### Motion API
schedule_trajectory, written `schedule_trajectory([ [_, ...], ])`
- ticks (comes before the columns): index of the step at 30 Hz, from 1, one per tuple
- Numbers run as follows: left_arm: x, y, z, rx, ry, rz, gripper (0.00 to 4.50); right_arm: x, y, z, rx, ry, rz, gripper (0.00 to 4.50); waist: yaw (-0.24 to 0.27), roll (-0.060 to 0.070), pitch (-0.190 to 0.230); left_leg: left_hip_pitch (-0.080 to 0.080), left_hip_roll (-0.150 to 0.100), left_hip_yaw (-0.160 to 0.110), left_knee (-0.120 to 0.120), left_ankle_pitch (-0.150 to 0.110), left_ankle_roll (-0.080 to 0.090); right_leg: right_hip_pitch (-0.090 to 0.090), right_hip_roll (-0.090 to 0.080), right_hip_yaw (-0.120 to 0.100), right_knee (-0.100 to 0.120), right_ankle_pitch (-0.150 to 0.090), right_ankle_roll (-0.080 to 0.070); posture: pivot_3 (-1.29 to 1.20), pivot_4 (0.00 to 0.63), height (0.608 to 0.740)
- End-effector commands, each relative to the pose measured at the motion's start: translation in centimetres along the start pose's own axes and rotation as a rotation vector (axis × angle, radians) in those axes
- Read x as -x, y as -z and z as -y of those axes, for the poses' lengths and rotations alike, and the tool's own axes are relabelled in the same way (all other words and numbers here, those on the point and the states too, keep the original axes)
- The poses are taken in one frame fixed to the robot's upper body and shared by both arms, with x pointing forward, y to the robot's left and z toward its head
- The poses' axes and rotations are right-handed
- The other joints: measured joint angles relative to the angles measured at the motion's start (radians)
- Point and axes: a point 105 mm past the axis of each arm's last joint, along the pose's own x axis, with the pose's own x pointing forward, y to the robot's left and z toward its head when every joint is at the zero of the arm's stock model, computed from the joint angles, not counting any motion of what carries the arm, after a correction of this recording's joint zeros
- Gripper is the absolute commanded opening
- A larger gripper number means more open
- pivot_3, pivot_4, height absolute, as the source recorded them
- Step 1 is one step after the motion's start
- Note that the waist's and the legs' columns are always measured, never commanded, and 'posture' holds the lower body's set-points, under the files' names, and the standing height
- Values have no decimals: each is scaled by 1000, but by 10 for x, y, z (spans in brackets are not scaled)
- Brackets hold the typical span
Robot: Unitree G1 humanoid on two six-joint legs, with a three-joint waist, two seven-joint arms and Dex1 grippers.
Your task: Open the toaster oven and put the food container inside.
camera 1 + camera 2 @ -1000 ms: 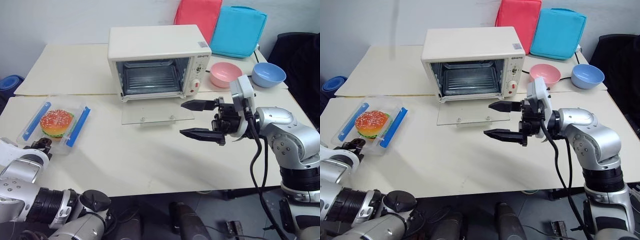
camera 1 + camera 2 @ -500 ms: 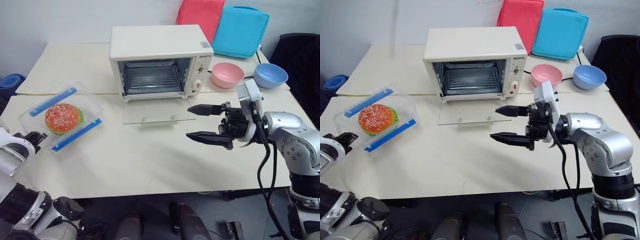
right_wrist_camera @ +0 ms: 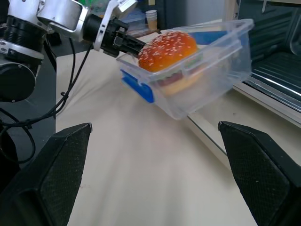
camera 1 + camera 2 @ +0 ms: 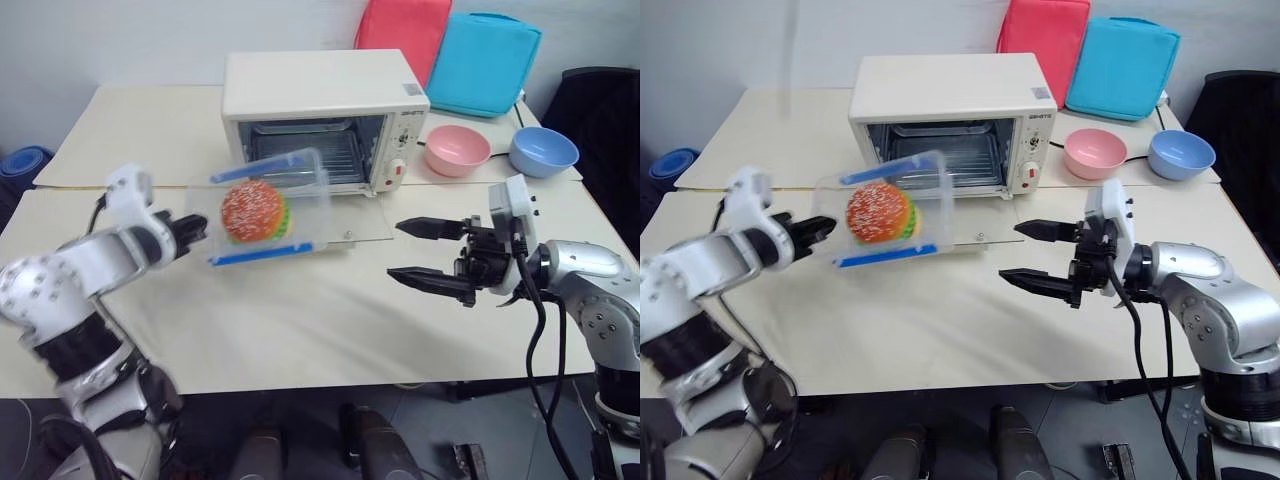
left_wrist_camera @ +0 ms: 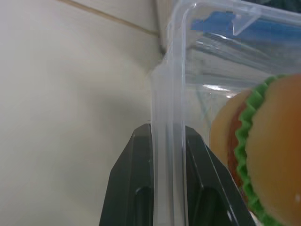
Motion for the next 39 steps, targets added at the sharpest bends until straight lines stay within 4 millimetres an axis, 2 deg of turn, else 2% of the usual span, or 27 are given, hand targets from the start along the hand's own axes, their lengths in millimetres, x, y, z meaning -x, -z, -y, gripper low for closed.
schedule_trajectory([
  [1, -17, -19, 28, -23, 9, -20, 639, 9, -9, -2, 58, 44, 16, 4500, -1, 0, 0, 0, 0, 1, 0, 0, 0, 0, 0, 0, 0, 0, 0, 0, 150, 740],
  [6, -35, -21, 57, -90, 46, -117, 639, 17, -5, -4, 51, 99, 14, 4500, -9, 0, 0, 0, 1, 3, -2, 0, 0, -1, -1, 3, 0, 1, 1, 0, 150, 740],
  [15, -51, -20, 50, -214, -65, -119, 639, 24, 0, -9, 43, 169, 18, 4500, -6, 0, 0, 0, 1, 3, -2, 0, -1, -2, -1, 3, 0, 1, 1, 0, 150, 740],
  [19, -56, -12, 52, -221, -65, -121, 639, 24, 1, -9, 42, 183, 15, 4500, -5, 0, 0, 0, 1, 3, -2, 1, -1, -2, -1, 3, 0, 1, 1, 0, 150, 740],
  [20, -56, -10, 51, -219, -63, -121, 1093, 24, 1, -8, 44, 188, 13, 4500, -5, 0, 0, 0, 0, 3, -2, 1, 0, -2, -1, 3, 0, 1, 2, 0, 150, 740],
  [21, -56, -9, 51, -219, -63, -121, 1243, 24, 1, -7, 46, 192, 11, 4500, -5, 0, 0, 0, 0, 3, -2, 1, 0, -2, -1, 3, 0, 1, 2, 0, 150, 740],
  [23, -54, -7, 51, -216, -52, -116, 1866, 23, 1, -5, 47, 198, 9, 4500, -6, 0, 0, 0, 0, 3, -2, 1, 0, -2, -1, 3, 0, 1, 2, 0, 150, 740],
  [26, -46, -12, 49, -192, -20, -70, 2756, 22, 2, -4, 48, 204, 7, 4500, -8, 0, 0, 0, 1, 3, -2, 1, 0, -2, -1, 4, 0, 1, 2, 0, 150, 740],
  [29, -34, -17, 48, -203, 33, -11, 2756, 22, 4, -3, 51, 205, -2, 4500, -8, 0, 0, 1, 1, 3, -2, 1, 0, -2, -1, 4, 0, 1, 2, 0, 150, 740],
  [32, -1, -30, 47, -281, 185, 150, 2756, 18, 8, -2, 51, 199, -18, 4500, -12, 0, 0, 1, 2, 4, -2, 1, -1, -2, -1, 4, 1, 1, 2, 0, 150, 740],
  [34, 19, -31, 52, -343, 314, 216, 2756, 16, 10, -3, 49, 187, -23, 4500, -13, 0, 0, 1, 3, 5, -2, 1, -2, -3, 0, 5, 1, 0, 1, 0, 150, 740],
  [35, 29, -29, 55, -367, 391, 232, 2756, 15, 10, -3, 47, 180, -26, 4500, -8, 1, 0, 1, 3, 4, -2, 1, -2, -3, 0, 5, 1, 0, 1, 0, 150, 740],
  [37, 52, -11, 63, -454, 570, 207, 2374, 11, 13, -3, 38, 160, -35, 4500, -8, 1, 0, 1, 3, 4, -2, 1, -2, -3, -1, 4, 1, 0, 0, 0, 150, 740],
  [39, 68, 9, 65, -539, 690, 154, 1866, 7, 16, -3, 24, 143, -41, 3835, -7, 1, 0, 2, 2, 4, -2, 1, -1, -1, -1, 4, 1, 0, -1, 0, 150, 740],
])
